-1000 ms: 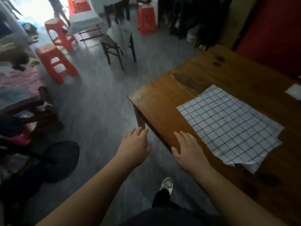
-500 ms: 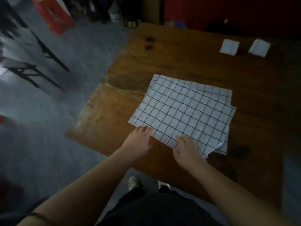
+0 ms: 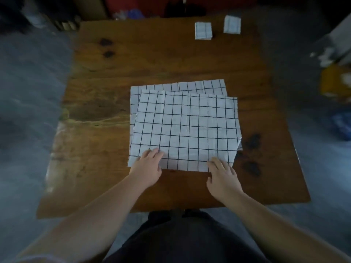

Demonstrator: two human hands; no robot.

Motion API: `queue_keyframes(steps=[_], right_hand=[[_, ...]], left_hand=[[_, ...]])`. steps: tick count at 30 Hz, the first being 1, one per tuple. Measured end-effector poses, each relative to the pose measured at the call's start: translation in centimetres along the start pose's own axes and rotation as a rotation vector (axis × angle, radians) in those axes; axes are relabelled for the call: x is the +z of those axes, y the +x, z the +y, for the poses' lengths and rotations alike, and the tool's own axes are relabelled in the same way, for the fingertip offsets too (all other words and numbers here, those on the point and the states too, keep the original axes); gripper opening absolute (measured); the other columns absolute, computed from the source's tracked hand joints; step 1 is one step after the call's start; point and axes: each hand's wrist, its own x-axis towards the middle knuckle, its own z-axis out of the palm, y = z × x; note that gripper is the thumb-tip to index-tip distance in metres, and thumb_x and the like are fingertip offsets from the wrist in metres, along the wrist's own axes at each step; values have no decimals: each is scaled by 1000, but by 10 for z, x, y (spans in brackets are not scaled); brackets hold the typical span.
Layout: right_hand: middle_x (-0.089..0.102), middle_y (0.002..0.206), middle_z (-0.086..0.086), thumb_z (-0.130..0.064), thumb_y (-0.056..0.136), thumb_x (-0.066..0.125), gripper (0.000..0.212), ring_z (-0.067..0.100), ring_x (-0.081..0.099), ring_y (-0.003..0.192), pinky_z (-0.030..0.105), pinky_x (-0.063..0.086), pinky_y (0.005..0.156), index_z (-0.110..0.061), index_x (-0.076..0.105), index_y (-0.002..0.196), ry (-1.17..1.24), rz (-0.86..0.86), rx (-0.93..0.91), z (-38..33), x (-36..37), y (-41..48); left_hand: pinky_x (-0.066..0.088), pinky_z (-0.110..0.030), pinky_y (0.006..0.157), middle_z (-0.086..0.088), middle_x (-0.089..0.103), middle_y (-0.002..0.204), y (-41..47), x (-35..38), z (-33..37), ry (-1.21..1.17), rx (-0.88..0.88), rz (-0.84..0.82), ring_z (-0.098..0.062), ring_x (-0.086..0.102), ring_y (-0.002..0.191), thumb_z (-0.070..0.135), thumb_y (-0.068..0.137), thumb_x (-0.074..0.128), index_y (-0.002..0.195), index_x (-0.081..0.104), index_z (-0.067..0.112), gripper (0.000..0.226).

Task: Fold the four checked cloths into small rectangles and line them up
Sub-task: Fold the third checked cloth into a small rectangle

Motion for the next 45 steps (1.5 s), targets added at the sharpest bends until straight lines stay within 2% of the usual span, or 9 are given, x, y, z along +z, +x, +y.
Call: queue_keyframes(steps=[5, 12, 17, 19, 22, 27, 31, 36, 45], right_hand=[[19, 168, 2, -33, 100, 43, 61, 26, 12, 156, 49, 16, 127, -21, 27, 158, -92, 60, 60, -33, -1, 15], [-1, 172, 7, -28, 101, 41, 69, 32, -7, 158, 56, 5, 127, -19, 12, 163, -175, 69, 146, -81, -14, 54], [10, 171, 8, -16, 94, 47, 66, 31, -3, 158, 59, 4, 126, -19, 26, 157, -113, 186, 192, -108, -17, 58], [10, 171, 11, -21, 97, 46, 63, 31, 0, 158, 56, 8, 127, -17, 25, 156, -89, 222, 160, -118, -14, 48], [14, 170, 6, -20, 98, 47, 65, 25, 9, 157, 47, 17, 128, -18, 23, 159, 0, 152, 28, -147, -1, 25], [25, 163, -1, -25, 103, 44, 56, 21, 28, 150, 40, 35, 119, -24, 29, 157, 88, -12, -187, -191, 33, -4], [22, 166, 0, -30, 104, 40, 50, 21, 23, 152, 42, 32, 120, -23, 32, 153, -12, -11, -207, -186, 52, -2], [20, 167, -1, -31, 103, 41, 54, 19, 17, 155, 44, 19, 127, -26, 28, 156, -77, 56, -122, -156, 44, 2], [12, 169, 7, -20, 96, 51, 65, 28, 4, 158, 49, 14, 128, -24, 25, 156, -109, 82, 28, -130, 34, -7]], left_hand=[[32, -45, 119, 2, 31, 162, -15, -2, -29, 17, 66, -7, -23, 30, 148, 25, 100, 51, 156, 33, 24, 59], [32, -43, 119, 6, 34, 160, -35, 9, -65, -75, 166, -54, -22, 32, 144, 17, 97, 43, 155, 36, 27, 59], [27, -41, 121, 11, 38, 158, -44, 15, -79, -148, 250, -56, -16, 28, 144, 14, 98, 44, 153, 40, 32, 57], [29, -42, 121, 11, 41, 157, -42, 11, -84, -172, 253, -23, -14, 29, 145, 12, 98, 44, 151, 42, 33, 57], [25, -43, 124, 6, 38, 157, -32, -4, -99, -155, 190, 77, -16, 26, 149, 13, 97, 47, 151, 41, 28, 56], [16, -47, 125, -3, 18, 167, -7, -21, -136, -94, 33, 130, -26, 4, 157, 24, 100, 50, 157, 25, 22, 63], [19, -46, 124, -4, 21, 166, -4, -15, -151, 19, 66, 93, -26, 12, 155, 29, 101, 45, 156, 29, 19, 58], [31, -44, 119, 0, 38, 156, -23, -6, -145, 50, 72, 126, -24, 33, 144, 31, 101, 44, 152, 36, 21, 53], [31, -41, 118, 0, 41, 150, -64, 36, -121, 35, 285, 47, -23, 34, 140, 28, 96, 55, 145, 45, 22, 50]])
